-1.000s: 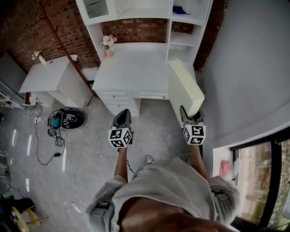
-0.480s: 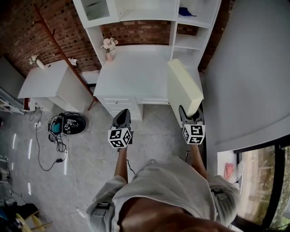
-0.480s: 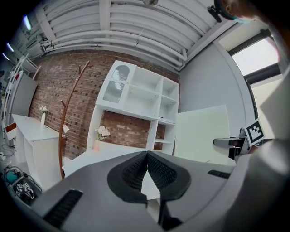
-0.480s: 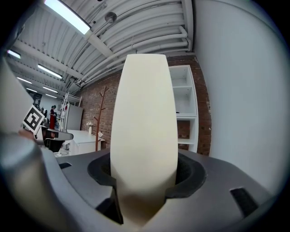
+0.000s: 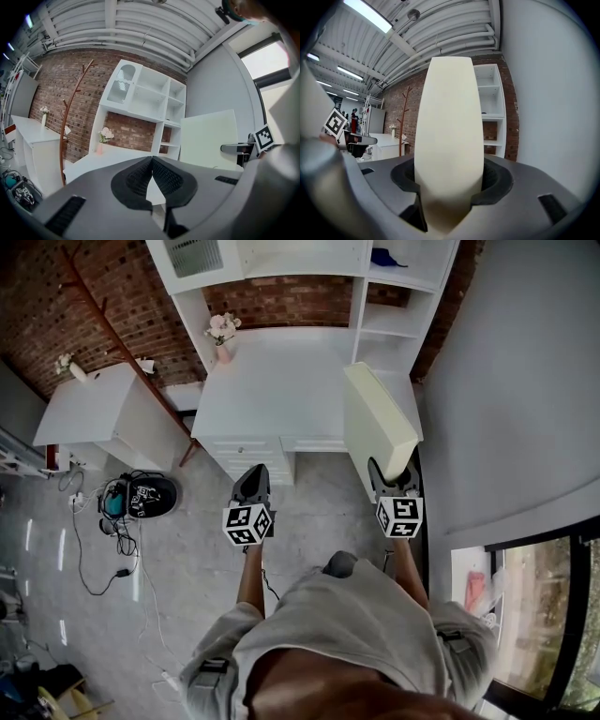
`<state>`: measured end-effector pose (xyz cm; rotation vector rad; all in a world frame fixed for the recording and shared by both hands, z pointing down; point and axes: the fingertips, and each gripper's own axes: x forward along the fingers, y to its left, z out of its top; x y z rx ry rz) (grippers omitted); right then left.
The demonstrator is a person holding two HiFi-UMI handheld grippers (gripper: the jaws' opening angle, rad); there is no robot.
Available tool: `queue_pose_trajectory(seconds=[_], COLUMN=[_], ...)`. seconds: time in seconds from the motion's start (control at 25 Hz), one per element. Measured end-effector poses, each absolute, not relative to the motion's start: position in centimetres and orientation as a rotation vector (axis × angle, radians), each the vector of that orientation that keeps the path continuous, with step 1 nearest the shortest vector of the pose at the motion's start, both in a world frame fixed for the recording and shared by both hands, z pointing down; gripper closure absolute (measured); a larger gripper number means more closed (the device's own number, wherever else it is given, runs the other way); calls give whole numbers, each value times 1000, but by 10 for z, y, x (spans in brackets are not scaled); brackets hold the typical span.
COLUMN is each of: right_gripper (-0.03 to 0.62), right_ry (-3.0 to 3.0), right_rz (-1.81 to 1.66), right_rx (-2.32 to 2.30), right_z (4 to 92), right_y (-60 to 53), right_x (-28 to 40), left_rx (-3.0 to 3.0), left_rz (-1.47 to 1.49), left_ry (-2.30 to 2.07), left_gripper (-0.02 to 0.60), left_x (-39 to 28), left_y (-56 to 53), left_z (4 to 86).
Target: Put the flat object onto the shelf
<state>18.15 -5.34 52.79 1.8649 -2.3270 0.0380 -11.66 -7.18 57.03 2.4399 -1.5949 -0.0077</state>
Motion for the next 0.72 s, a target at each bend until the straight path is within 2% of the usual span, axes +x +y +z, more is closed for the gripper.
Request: queue_pose_trajectory(seconds=[0.72], right_gripper=[315], right_ry=[-2332], right_rz=[56], right_rx=[1848], right_z=[541], right_y=[-76], right_x=[186], left_rx=[2462], left_rz=[46], left_ry=[-1587], left_gripper=[566], left_x=[-111], left_y=[-94], left_z=[577])
